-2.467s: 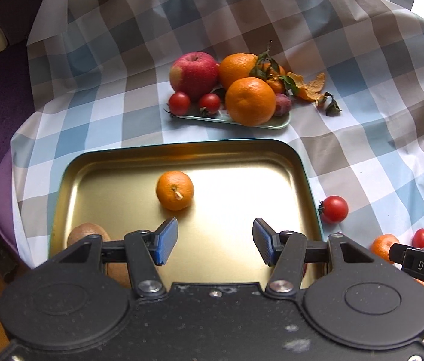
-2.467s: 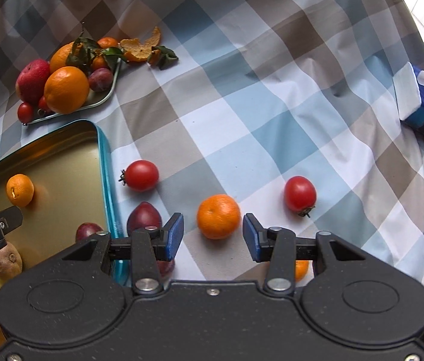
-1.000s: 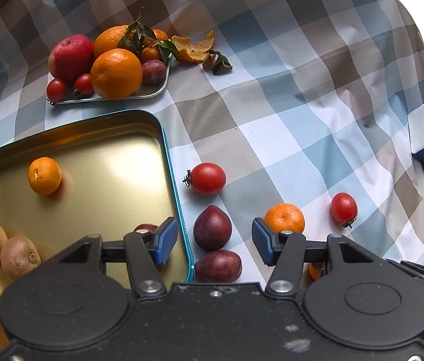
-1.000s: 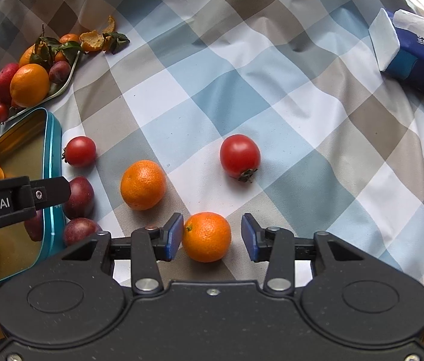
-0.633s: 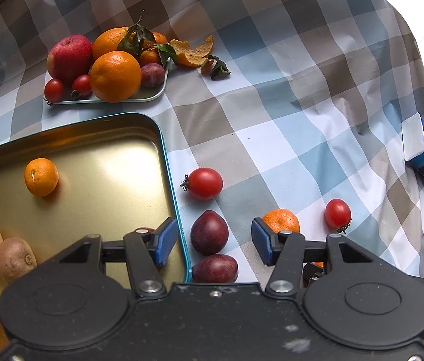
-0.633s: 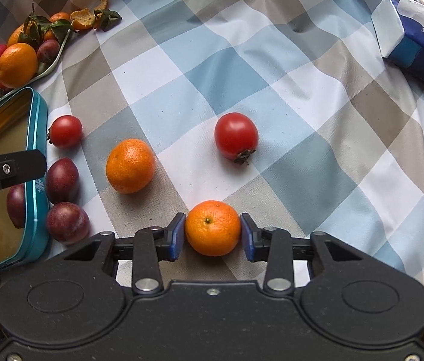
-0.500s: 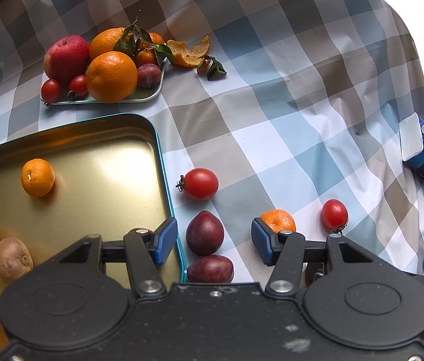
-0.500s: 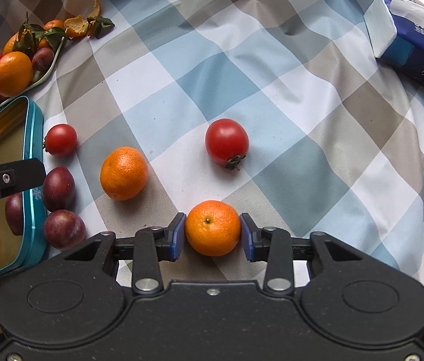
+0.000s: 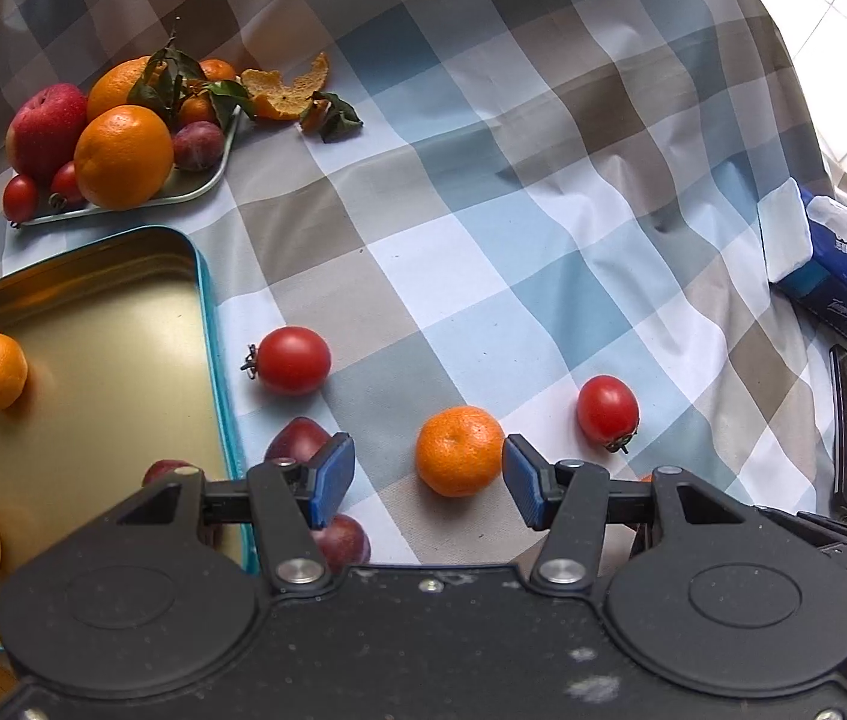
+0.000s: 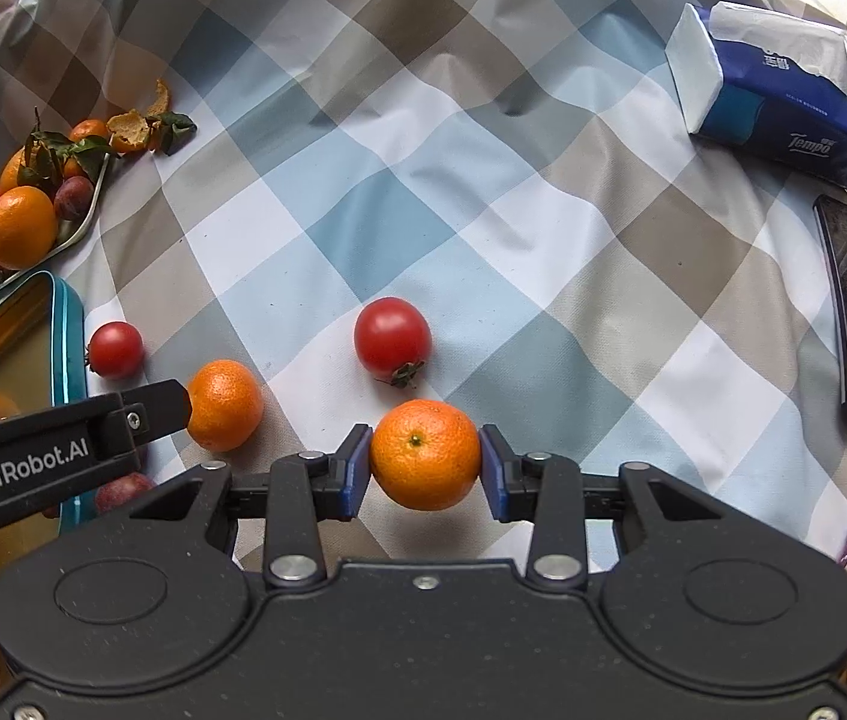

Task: Organize fruits
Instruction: 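Grasp a mandarin orange with the right tool while the left tool grasps another mandarin, then carry both mandarins in the tools over the gold tin tray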

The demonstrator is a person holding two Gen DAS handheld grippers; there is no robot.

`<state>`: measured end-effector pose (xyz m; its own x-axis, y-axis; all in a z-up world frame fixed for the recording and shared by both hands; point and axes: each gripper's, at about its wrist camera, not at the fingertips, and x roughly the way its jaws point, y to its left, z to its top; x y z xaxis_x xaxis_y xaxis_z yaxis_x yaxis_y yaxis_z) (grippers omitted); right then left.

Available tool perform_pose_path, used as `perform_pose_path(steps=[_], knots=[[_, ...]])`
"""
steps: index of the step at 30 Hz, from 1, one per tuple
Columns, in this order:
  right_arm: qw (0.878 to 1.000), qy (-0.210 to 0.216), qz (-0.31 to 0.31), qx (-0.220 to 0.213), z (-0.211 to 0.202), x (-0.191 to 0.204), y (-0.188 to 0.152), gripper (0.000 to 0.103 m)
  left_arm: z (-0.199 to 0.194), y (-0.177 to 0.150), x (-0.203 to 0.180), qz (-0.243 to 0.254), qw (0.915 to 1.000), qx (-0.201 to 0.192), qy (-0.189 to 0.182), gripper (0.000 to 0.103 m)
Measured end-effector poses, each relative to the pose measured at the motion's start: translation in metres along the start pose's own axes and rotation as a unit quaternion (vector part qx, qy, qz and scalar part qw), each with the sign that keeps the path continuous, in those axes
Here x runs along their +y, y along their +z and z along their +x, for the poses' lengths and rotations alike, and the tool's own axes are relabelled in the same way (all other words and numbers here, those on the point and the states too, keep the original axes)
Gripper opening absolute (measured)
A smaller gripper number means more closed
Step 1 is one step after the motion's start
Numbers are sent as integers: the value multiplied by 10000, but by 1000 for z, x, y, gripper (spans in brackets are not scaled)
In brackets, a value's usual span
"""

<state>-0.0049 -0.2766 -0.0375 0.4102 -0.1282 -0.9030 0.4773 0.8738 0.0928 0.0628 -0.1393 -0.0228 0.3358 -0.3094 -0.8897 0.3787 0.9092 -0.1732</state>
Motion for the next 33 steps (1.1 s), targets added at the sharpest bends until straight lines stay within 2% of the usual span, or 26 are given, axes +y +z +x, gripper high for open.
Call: perform_pose_path(steps=[4, 17, 22, 23, 25, 30, 33], knots=[[9999, 6, 90, -46, -4, -11, 0, 47, 13, 2, -14, 81, 9999, 68, 32, 56], [9995, -102, -67, -277, -14, -26, -4, 47, 59, 4, -33, 122, 9973, 484, 534, 56], [9993, -95, -145, -335, -18, -27, -6, 47, 62, 4, -41, 206, 9966, 392, 700, 55], [9993, -87, -150, -341, -18, -28, -7, 47, 62, 4, -43, 217, 9963, 372, 737, 53], [9993, -74, -145, -346, -19, -29, -7, 47, 61, 4, -44, 220, 9963, 317, 773, 40], [9992, -49, -112, -393, -22, -31, -7, 47, 56, 9, -38, -92, 9976, 344, 597, 40], [9991, -21, -71, -412, -24, -33, -5, 47, 45, 11, -37, -163, 9980, 216, 580, 39]])
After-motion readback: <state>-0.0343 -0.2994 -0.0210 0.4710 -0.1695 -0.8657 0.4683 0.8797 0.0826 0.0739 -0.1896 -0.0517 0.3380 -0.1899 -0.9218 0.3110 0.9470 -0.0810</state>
